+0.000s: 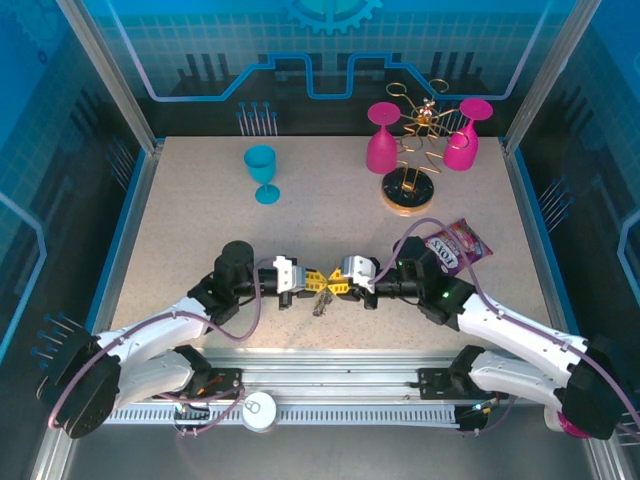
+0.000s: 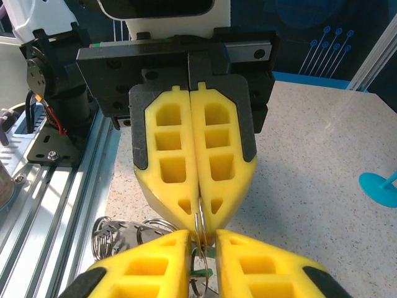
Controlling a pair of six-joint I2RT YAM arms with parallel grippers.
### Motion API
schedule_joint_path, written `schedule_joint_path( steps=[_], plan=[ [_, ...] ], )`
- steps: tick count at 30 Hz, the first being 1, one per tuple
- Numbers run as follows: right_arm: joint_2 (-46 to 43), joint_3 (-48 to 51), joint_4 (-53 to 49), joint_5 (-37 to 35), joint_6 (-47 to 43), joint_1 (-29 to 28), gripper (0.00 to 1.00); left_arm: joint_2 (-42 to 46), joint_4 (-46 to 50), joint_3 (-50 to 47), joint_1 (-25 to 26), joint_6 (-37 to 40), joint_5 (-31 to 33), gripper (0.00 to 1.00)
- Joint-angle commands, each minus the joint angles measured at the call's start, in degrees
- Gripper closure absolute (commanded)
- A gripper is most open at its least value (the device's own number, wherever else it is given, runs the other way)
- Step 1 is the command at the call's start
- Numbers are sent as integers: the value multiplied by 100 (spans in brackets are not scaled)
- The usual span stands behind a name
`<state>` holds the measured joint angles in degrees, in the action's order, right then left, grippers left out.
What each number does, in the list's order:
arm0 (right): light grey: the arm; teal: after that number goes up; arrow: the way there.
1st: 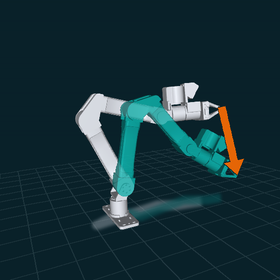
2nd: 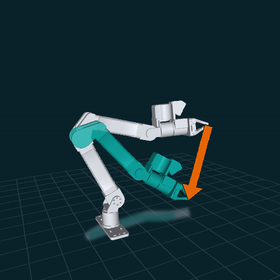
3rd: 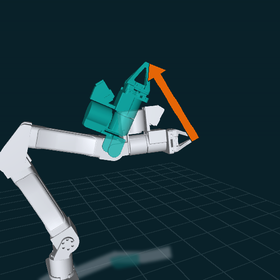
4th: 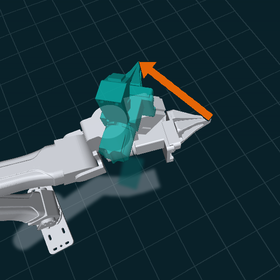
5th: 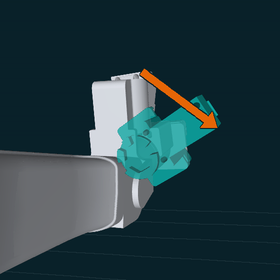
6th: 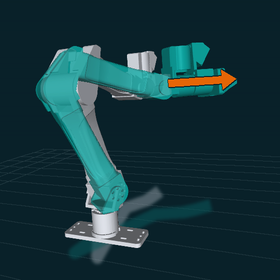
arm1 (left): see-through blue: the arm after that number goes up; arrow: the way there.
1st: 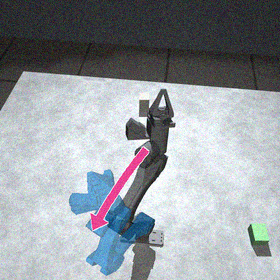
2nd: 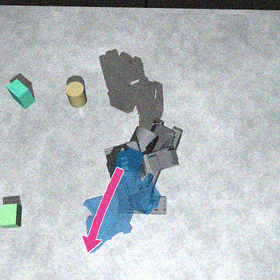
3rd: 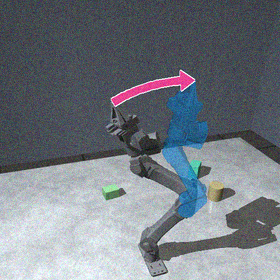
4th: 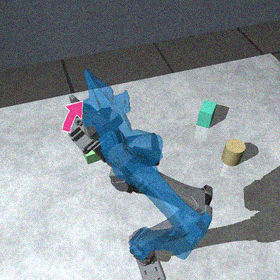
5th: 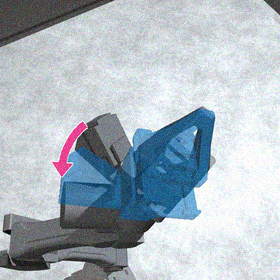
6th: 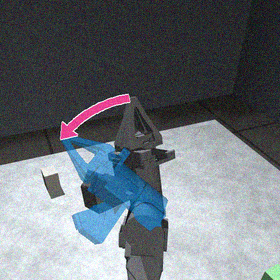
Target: Put the keys on the keyring
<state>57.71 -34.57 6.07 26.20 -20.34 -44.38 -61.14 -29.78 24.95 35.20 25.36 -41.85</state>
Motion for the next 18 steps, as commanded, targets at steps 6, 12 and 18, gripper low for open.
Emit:
schedule_joint_path(
  steps=[6,12,18],
  plan=[
    [224,-417,-387,-103,-242,-140,100,52,-225,58,16,-54,22,94],
    [384,-1120,-1987,-455,-626,-188,100,140,1230,446,31,713,536,85],
    [884,-2069,-3350,-1000,-995,-385,100,116,2133,833,85,1198,786,83]
  ],
)
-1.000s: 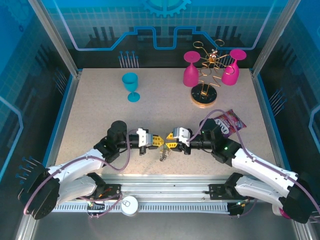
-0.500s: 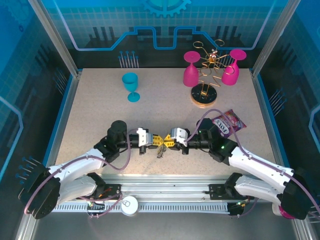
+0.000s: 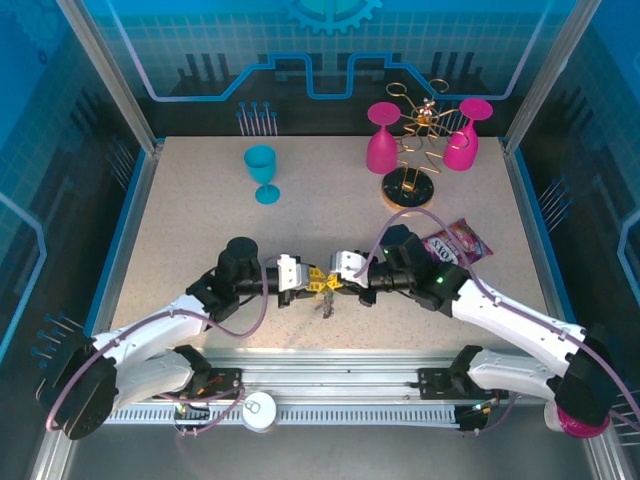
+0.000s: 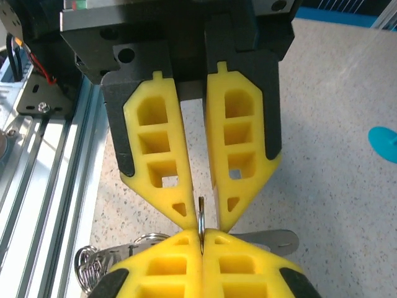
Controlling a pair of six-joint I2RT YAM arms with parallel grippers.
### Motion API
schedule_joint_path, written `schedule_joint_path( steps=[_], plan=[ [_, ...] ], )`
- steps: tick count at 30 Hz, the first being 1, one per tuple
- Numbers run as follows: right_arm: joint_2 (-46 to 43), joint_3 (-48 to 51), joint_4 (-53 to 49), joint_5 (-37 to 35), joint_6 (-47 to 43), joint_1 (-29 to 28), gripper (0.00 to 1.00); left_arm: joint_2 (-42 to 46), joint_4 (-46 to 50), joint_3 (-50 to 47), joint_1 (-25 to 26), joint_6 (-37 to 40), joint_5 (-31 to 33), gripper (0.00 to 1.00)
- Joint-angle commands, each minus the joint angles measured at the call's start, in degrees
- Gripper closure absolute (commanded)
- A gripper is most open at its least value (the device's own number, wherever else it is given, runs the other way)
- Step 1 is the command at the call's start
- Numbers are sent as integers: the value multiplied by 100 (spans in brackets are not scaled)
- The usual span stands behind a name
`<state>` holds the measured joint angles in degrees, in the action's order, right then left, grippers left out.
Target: Put the keys on the keyring
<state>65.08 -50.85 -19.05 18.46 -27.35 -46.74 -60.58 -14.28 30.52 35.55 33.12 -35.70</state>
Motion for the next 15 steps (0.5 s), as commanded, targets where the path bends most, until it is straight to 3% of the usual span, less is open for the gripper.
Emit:
schedule_joint_path(
  steps=[1,6,9,12,13,15],
  plan=[
    [235,-592,-1009,-301,-343,-199,100,48,687,332,57,481,195,84],
    [581,-1076,-1369,-317,-466,-426,100,-30,954,472,96,642,242,98],
    [534,-1076,-1280,-198,-393,-420,100,25,876,417,109,693,289,100],
    [55,-569,-557,192,94,-83,71,146,585,246,110,653,309,100],
    [-107,-370,-308,505,279,101,65,165,399,161,110,564,284,100],
    [-322,0,103,787,484,323,62,178,3,18,109,378,161,100]
  ],
)
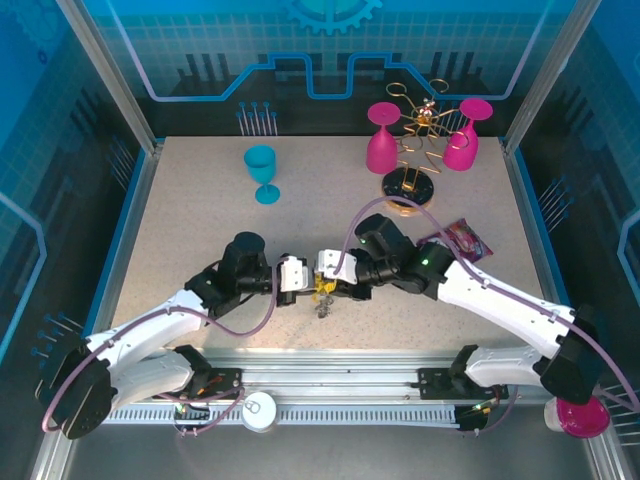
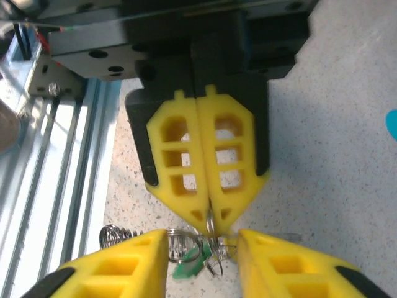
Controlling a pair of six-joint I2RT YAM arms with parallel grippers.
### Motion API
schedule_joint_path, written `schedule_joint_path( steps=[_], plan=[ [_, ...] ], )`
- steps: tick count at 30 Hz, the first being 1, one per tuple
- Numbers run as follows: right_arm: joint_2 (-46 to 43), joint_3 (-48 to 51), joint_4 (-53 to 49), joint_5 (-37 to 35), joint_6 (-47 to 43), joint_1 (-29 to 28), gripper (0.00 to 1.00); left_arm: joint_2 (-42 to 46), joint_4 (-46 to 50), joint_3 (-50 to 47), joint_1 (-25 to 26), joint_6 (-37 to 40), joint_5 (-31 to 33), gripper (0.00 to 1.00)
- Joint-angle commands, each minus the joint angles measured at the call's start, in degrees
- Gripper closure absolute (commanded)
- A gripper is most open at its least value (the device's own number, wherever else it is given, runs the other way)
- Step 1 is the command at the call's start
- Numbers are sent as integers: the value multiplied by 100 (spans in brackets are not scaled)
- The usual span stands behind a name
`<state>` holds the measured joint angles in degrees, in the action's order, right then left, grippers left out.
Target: Put the keys on the keyring
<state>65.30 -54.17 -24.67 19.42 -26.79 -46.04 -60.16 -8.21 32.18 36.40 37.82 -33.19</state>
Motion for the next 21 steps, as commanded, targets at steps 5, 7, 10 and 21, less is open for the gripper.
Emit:
schedule_joint_path(
  steps=[5,7,10,21],
  plan=[
    [-483,892,1163,883,524,294,62,111,-1593,-456,24,-566,-408,100],
    [-473,948,1284,901,566,302,62,111,-1615,-457,24,-626,-521,100],
    [-465,976,1367,838,564,299,62,122,-1653,-483,25,-666,-656,100],
    [-562,1053,1447,711,552,307,71,97,-1687,-476,25,-739,-904,100]
  ],
)
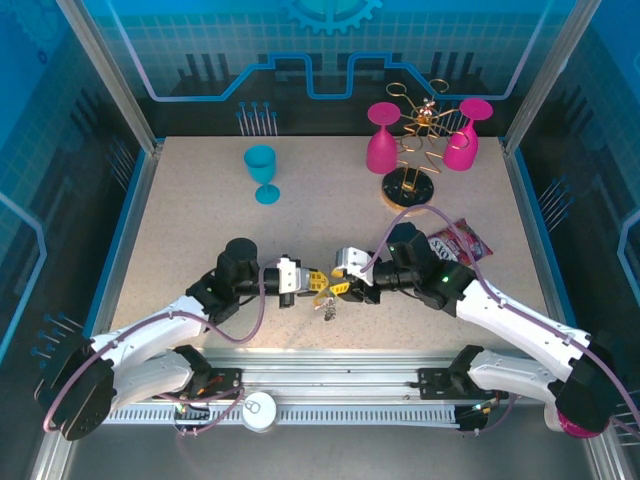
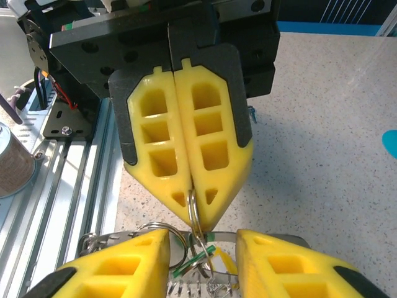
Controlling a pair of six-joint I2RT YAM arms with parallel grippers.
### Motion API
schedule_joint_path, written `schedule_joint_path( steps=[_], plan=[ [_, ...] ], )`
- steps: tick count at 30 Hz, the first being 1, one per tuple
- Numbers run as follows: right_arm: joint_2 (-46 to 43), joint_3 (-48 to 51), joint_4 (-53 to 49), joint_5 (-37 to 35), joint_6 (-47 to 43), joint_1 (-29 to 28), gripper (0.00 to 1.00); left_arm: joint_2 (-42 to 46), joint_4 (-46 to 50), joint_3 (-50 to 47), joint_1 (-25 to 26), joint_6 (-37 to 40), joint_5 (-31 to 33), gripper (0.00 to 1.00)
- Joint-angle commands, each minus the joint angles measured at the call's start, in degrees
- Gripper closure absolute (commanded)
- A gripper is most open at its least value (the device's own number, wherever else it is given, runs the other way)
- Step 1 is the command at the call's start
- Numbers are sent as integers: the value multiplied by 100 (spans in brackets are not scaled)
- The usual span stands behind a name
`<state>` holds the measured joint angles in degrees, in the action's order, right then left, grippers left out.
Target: Put the keys on the keyring
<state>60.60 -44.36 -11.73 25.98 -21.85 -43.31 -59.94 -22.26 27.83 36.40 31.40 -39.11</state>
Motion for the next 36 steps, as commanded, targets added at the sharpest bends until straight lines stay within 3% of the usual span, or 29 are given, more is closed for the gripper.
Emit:
schedule_joint_path(
  steps=[1,9,18,23,28,36],
  plan=[
    [-88,83,153,72,41,39,73,64,-311,-47,19,-126,-323,100],
    [24,74,389,225,91,40,81,-33,-489,-15,25,-371,-465,100],
    [-15,22,313,350,-13,34,100,-27,-439,-32,21,-371,-492,100],
    [-52,-77,109,407,-68,38,100,-13,-340,7,24,-341,-374,100],
    [117,-542,-742,144,-261,-49,100,52,516,251,19,95,44,92],
    [664,-1310,-1651,-128,-317,-334,100,87,1158,511,25,419,327,90]
  ],
)
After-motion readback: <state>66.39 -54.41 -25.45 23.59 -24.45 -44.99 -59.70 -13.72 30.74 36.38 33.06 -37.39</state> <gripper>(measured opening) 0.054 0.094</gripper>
